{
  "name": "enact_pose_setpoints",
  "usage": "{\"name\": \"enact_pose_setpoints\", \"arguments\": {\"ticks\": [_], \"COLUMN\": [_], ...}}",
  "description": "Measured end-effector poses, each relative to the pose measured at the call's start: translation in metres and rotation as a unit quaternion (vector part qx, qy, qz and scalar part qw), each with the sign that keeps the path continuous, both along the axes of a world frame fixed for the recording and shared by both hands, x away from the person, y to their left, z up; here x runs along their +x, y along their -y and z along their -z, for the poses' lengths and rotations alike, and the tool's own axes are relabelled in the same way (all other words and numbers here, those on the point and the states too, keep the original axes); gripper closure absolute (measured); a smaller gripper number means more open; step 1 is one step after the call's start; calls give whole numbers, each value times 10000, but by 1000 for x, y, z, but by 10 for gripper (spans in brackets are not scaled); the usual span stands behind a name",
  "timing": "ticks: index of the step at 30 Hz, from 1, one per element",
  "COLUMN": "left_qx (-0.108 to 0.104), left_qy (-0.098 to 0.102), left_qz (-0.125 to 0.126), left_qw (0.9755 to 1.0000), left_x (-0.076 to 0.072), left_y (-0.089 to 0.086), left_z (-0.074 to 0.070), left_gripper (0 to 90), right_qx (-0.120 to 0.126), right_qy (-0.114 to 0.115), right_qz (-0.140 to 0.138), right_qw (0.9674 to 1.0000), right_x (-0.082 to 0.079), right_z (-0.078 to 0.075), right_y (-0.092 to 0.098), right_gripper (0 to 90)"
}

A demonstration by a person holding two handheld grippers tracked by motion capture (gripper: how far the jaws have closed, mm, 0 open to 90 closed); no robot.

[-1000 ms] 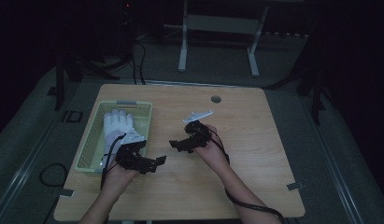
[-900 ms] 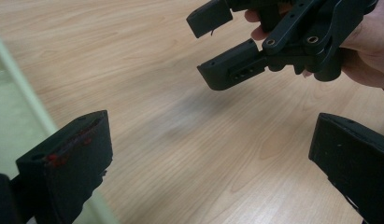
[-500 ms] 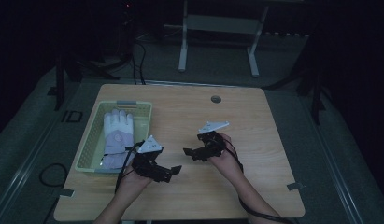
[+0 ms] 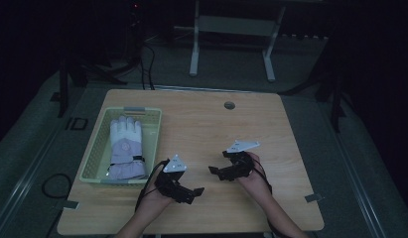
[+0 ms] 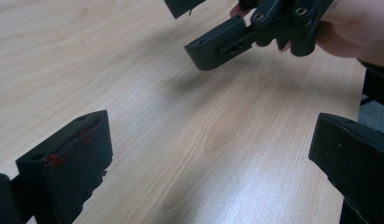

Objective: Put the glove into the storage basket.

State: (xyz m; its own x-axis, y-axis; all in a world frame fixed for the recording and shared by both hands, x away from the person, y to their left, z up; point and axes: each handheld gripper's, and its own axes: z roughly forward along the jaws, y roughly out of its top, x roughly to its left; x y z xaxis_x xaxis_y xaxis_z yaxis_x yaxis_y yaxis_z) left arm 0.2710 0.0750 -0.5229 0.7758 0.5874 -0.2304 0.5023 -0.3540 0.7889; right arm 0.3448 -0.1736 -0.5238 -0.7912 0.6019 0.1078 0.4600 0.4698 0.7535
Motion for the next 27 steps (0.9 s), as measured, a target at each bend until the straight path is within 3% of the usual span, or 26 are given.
{"name": "enact_pose_setpoints", "arguments": {"ticks": [6, 10, 15, 21, 27], "left_qx": [168, 6, 76, 199, 171], "left_qy": [-34, -44, 74, 99, 102], "left_qz": [224, 327, 424, 437, 395], "left_qw": [9996, 9995, 9990, 9988, 9990], "left_x": [0, 0, -1, -2, -3], "left_y": [14, 21, 30, 36, 37], "left_z": [13, 22, 30, 35, 36], "left_gripper": [0, 0, 0, 0, 0], "right_qx": [20, 47, 135, 52, 24], "right_qy": [91, 113, 148, 255, 234], "right_qz": [96, 128, 191, 455, 507], "right_qw": [9999, 9998, 9996, 9986, 9984], "right_x": [-5, -8, -13, -17, -22], "right_z": [11, 16, 20, 24, 29], "right_y": [16, 23, 32, 46, 61], "right_gripper": [141, 141, 144, 139, 139]}}
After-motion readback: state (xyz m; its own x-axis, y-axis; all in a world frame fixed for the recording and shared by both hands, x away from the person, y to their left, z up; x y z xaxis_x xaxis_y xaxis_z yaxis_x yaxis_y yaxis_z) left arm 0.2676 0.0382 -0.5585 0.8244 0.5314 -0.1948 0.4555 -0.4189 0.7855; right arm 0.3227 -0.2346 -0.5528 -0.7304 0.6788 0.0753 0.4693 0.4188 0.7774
